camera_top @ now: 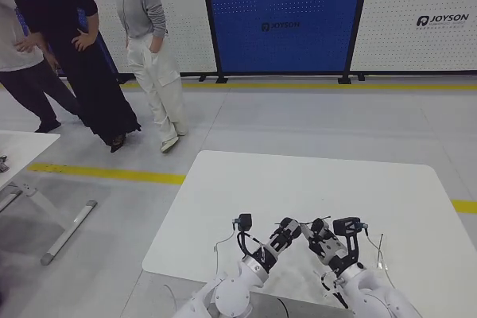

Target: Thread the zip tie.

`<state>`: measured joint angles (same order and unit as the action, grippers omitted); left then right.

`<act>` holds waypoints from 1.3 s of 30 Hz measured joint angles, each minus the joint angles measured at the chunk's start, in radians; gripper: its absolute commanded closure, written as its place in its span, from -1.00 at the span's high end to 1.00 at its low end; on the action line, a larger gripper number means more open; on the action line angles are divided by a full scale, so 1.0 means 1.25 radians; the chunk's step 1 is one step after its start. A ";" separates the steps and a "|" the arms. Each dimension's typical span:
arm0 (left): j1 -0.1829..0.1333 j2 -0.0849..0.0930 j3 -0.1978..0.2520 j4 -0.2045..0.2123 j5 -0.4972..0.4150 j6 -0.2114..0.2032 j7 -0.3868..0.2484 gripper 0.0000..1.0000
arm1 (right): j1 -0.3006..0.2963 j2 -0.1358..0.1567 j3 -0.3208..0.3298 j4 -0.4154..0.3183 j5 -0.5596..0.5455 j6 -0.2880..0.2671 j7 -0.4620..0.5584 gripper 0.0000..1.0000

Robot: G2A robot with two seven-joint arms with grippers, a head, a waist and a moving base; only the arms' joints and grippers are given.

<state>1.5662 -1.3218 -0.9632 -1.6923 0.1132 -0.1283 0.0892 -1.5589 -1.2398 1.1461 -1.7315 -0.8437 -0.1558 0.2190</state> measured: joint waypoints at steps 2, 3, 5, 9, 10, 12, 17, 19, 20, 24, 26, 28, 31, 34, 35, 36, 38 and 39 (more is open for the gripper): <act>0.000 0.000 0.003 0.001 0.003 0.000 0.001 -1.00 | 0.002 0.000 -0.001 0.002 0.001 0.000 0.001 -0.52; 0.000 0.000 0.003 0.001 0.004 0.001 0.001 -1.00 | 0.002 0.000 -0.001 0.002 0.001 -0.001 0.001 -0.56; -0.001 0.000 0.005 0.001 0.007 0.002 0.003 -1.00 | 0.003 0.000 -0.002 0.003 0.002 -0.003 0.001 -0.60; -0.004 -0.001 0.007 0.004 0.010 0.006 0.008 -1.00 | 0.003 0.000 -0.002 0.002 0.007 -0.016 0.005 -1.00; -0.005 -0.002 0.008 0.006 0.010 0.007 0.009 -1.00 | 0.002 0.001 -0.001 0.001 0.007 -0.017 0.005 -1.00; -0.007 -0.002 0.009 0.008 0.009 0.009 0.011 -1.00 | 0.001 0.001 0.000 0.000 0.006 -0.019 0.005 -1.00; -0.011 -0.003 0.011 0.013 0.008 0.014 0.016 -1.00 | -0.002 0.002 0.001 -0.003 0.001 -0.021 0.002 -1.00; -0.012 -0.004 0.012 0.013 0.008 0.014 0.017 -1.00 | -0.003 0.002 0.002 -0.004 -0.001 -0.021 0.002 -1.00; -0.012 -0.004 0.012 0.013 0.008 0.014 0.018 -1.00 | -0.003 0.002 0.002 -0.004 -0.001 -0.020 0.003 -1.00; -0.013 -0.004 0.013 0.011 0.010 0.008 0.016 -1.00 | 0.000 0.002 0.000 0.001 -0.005 -0.017 0.013 -1.00; -0.012 -0.003 0.013 0.009 0.012 0.004 0.015 -1.00 | 0.005 0.002 -0.004 0.006 -0.008 -0.015 0.020 -1.00; -0.011 -0.003 0.013 0.006 0.013 0.000 0.014 -1.00 | 0.010 0.001 -0.008 0.012 -0.009 -0.012 0.026 -1.00; -0.009 -0.002 0.012 0.004 0.014 -0.007 0.012 -1.00 | 0.016 0.001 -0.014 0.019 -0.012 -0.010 0.033 -1.00; -0.008 -0.002 0.010 0.003 0.015 -0.012 0.011 -1.00 | 0.021 0.000 -0.018 0.024 -0.015 -0.008 0.039 -1.00; -0.008 -0.002 0.010 0.002 0.015 -0.013 0.011 -1.00 | 0.022 0.000 -0.018 0.025 -0.015 -0.008 0.039 -1.00; -0.008 -0.002 0.010 0.002 0.015 -0.013 0.012 -1.00 | 0.023 0.000 -0.018 0.026 -0.014 -0.008 0.040 -1.00; -0.009 -0.002 0.009 0.003 0.016 -0.013 0.015 -1.00 | 0.022 0.000 -0.016 0.026 -0.003 -0.010 0.039 -0.56; -0.009 -0.002 0.009 0.004 0.016 -0.012 0.015 -1.00 | 0.021 0.000 -0.014 0.025 0.003 -0.012 0.038 -0.30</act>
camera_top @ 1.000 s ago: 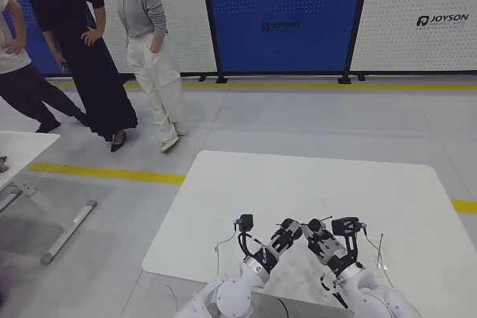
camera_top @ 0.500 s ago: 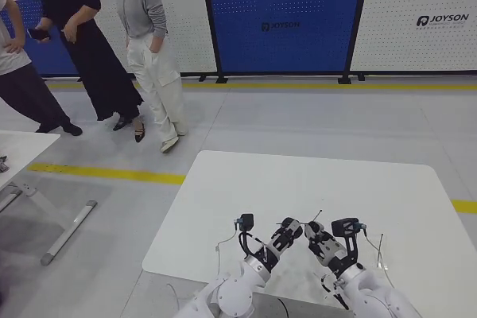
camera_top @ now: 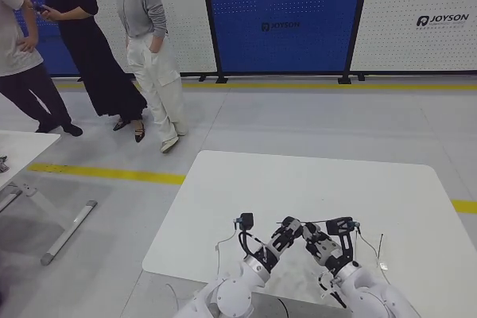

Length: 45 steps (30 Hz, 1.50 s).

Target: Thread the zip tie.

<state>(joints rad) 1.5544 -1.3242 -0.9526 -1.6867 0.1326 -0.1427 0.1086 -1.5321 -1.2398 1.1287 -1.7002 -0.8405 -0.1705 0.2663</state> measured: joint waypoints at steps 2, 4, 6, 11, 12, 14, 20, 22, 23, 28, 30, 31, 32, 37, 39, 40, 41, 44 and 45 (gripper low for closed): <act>-0.002 0.000 0.001 0.002 -0.001 0.002 0.000 -1.00 | -0.004 0.001 0.006 -0.005 0.011 -0.006 -0.002 -0.20; -0.003 -0.001 0.002 0.004 -0.002 0.004 0.000 -1.00 | -0.009 0.002 0.012 -0.011 0.017 -0.013 -0.003 -0.20; -0.003 -0.001 0.002 0.004 -0.002 0.004 0.000 -1.00 | -0.012 0.003 0.016 -0.015 0.019 -0.015 -0.003 -0.20; -0.004 -0.001 0.004 0.004 -0.002 0.006 0.002 -1.00 | -0.018 0.004 0.019 -0.022 0.020 -0.016 -0.006 -0.22; -0.004 -0.001 0.003 0.004 -0.001 0.007 0.004 -1.00 | -0.019 0.004 0.020 -0.023 0.021 -0.016 -0.007 -0.24; -0.004 -0.002 0.002 0.005 0.001 0.009 0.011 -1.00 | -0.024 0.005 0.027 -0.023 0.029 -0.014 -0.013 -0.26; -0.004 -0.002 0.001 0.013 0.006 0.012 0.021 -1.00 | -0.051 0.011 0.076 -0.033 0.092 -0.026 -0.029 -0.42; -0.005 -0.002 0.002 0.014 0.009 0.013 0.021 -1.00 | -0.059 0.013 0.091 -0.041 0.111 -0.033 -0.029 -0.46; -0.005 -0.003 0.003 0.014 0.010 0.014 0.021 -1.00 | -0.061 0.013 0.096 -0.045 0.118 -0.036 -0.027 -0.46; -0.007 -0.003 0.007 0.014 0.019 0.017 0.022 -1.00 | -0.072 0.016 0.105 -0.062 0.128 -0.053 -0.019 -0.46; -0.007 -0.003 0.007 0.014 0.020 0.017 0.023 -1.00 | -0.074 0.017 0.104 -0.066 0.125 -0.058 -0.016 -0.42; -0.006 -0.004 0.007 0.014 0.020 0.017 0.024 -1.00 | -0.075 0.017 0.103 -0.067 0.122 -0.060 -0.015 -0.42; -0.006 -0.004 0.007 0.014 0.020 0.016 0.025 -1.00 | -0.075 0.017 0.102 -0.067 0.120 -0.060 -0.015 -0.42; -0.003 -0.003 0.007 0.017 0.024 0.012 0.024 -1.00 | -0.074 0.017 0.098 -0.073 0.115 -0.064 -0.026 -0.56; -0.003 -0.003 0.007 0.017 0.026 0.011 0.022 -1.00 | -0.074 0.017 0.098 -0.077 0.115 -0.063 -0.033 -0.70; -0.003 -0.003 0.007 0.017 0.028 0.010 0.022 -1.00 | -0.074 0.017 0.098 -0.078 0.115 -0.062 -0.038 -1.00; -0.003 -0.003 0.008 0.016 0.029 0.010 0.021 -1.00 | -0.075 0.017 0.097 -0.079 0.114 -0.062 -0.041 -1.00; -0.004 -0.003 0.008 0.017 0.031 0.009 0.019 -1.00 | -0.074 0.017 0.096 -0.078 0.110 -0.061 -0.048 -1.00; -0.005 -0.003 0.008 0.018 0.031 0.009 0.018 -1.00 | -0.073 0.017 0.095 -0.077 0.109 -0.061 -0.049 -1.00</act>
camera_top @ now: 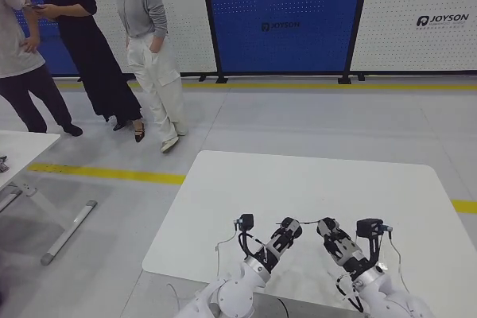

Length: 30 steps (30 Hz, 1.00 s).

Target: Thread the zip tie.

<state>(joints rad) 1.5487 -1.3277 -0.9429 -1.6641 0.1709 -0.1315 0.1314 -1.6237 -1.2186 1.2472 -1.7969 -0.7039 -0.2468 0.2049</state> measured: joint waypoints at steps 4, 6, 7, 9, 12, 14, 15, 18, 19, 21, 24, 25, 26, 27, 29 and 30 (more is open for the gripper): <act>-0.002 0.000 0.002 0.002 0.002 -0.002 -0.006 -1.00 | 0.005 0.000 -0.006 0.002 -0.008 0.000 0.000 -1.00; -0.002 0.000 0.002 0.001 0.004 -0.003 -0.007 -1.00 | 0.006 0.000 -0.010 0.002 -0.013 0.000 0.002 -1.00; -0.002 0.000 0.003 0.001 0.005 -0.004 -0.007 -1.00 | 0.008 0.000 -0.012 0.003 -0.016 0.001 0.005 -1.00; -0.002 0.000 0.003 -0.001 0.006 -0.006 -0.008 -1.00 | 0.011 0.000 -0.014 0.004 -0.020 0.002 0.010 -1.00; -0.001 0.001 0.002 -0.002 0.007 -0.008 -0.008 -1.00 | 0.016 0.000 -0.019 0.007 -0.026 0.004 0.021 -1.00; 0.000 0.001 0.001 -0.003 0.008 -0.009 -0.009 -1.00 | 0.019 0.000 -0.022 0.009 -0.027 0.004 0.026 -1.00; 0.000 0.001 0.001 -0.003 0.008 -0.009 -0.009 -1.00 | 0.020 0.000 -0.023 0.009 -0.025 0.003 0.027 -0.96; 0.000 0.001 0.000 -0.003 0.008 -0.009 -0.009 -1.00 | 0.023 0.000 -0.024 0.010 -0.014 0.003 0.030 -0.06; 0.000 0.001 0.000 -0.003 0.007 -0.009 -0.009 -1.00 | 0.023 0.000 -0.024 0.010 -0.012 0.002 0.030 0.10; 0.001 0.001 -0.001 -0.003 0.006 -0.008 -0.007 -1.00 | 0.022 0.000 -0.023 0.009 -0.010 0.002 0.030 0.28; 0.001 0.001 -0.001 -0.002 0.005 -0.006 -0.005 -1.00 | 0.019 0.001 -0.020 0.008 -0.009 0.000 0.025 0.30; 0.001 0.001 -0.001 -0.002 0.004 -0.005 -0.004 -1.00 | 0.016 0.001 -0.019 0.008 -0.009 -0.001 0.024 0.20; 0.001 0.000 0.000 -0.001 0.004 -0.005 -0.003 -1.00 | 0.015 0.001 -0.018 0.008 -0.009 -0.002 0.022 0.06; 0.000 0.000 0.000 0.000 0.003 -0.004 -0.003 -1.00 | 0.013 0.002 -0.016 0.008 -0.009 -0.003 0.020 -0.02; -0.003 -0.001 0.001 0.003 0.001 -0.002 -0.001 -1.00 | 0.005 0.003 -0.012 0.009 -0.009 -0.004 0.012 -0.06; -0.003 -0.001 0.001 0.004 0.000 -0.001 0.000 -1.00 | 0.001 0.003 -0.009 0.010 -0.009 -0.004 0.009 -0.06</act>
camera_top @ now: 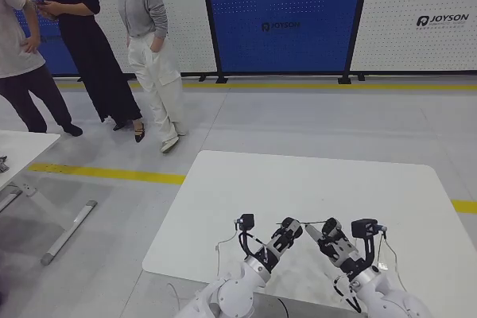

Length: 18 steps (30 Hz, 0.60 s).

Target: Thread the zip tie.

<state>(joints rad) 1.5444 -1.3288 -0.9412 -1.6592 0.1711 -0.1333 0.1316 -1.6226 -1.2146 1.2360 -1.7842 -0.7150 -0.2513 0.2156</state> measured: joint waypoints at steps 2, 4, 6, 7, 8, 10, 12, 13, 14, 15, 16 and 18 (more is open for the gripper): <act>-0.001 -0.001 0.001 -0.001 -0.002 0.000 0.002 -1.00 | -0.008 0.001 0.007 0.008 0.004 0.000 -0.006 -0.20; 0.000 -0.001 0.001 -0.003 -0.002 0.000 0.004 -1.00 | -0.009 0.002 0.010 0.022 0.007 0.003 -0.004 -0.36; 0.002 -0.001 0.001 -0.006 -0.001 -0.001 0.004 -1.00 | -0.005 0.001 0.008 0.031 0.007 0.006 -0.001 -0.50; 0.003 0.000 0.002 -0.008 0.002 -0.002 0.003 -1.00 | -0.001 0.001 0.005 0.035 0.006 0.008 0.001 -0.50; 0.003 0.000 0.002 -0.009 0.004 -0.002 0.002 -1.00 | 0.002 0.001 0.002 0.038 0.004 0.010 0.001 -0.50; 0.005 0.000 0.004 -0.012 0.008 -0.002 0.001 -1.00 | 0.009 -0.001 -0.007 0.041 -0.006 0.016 0.002 -0.50; 0.006 0.000 0.004 -0.015 0.011 -0.001 0.000 -1.00 | 0.015 -0.002 -0.016 0.043 -0.012 0.019 0.005 -0.50; 0.007 0.000 0.004 -0.016 0.012 -0.001 -0.001 -1.00 | 0.019 -0.002 -0.022 0.045 -0.016 0.021 0.007 -0.50; 0.008 0.001 0.004 -0.017 0.013 -0.001 -0.001 -1.00 | 0.021 -0.003 -0.026 0.046 -0.018 0.021 0.008 -0.50; 0.009 0.001 0.003 -0.017 0.013 -0.001 -0.001 -1.00 | 0.024 -0.003 -0.029 0.046 -0.019 0.022 0.010 -0.50; 0.010 0.001 0.002 -0.018 0.013 -0.002 0.000 -1.00 | 0.027 -0.004 -0.034 0.047 -0.022 0.022 0.012 -0.48; 0.012 0.002 0.000 -0.018 0.013 -0.003 0.000 -1.00 | 0.031 -0.004 -0.040 0.046 -0.026 0.023 0.014 -0.48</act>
<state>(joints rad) 1.5594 -1.3267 -0.9416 -1.6821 0.1879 -0.1375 0.1321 -1.5835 -1.2202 1.1866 -1.7267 -0.7475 -0.2226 0.2334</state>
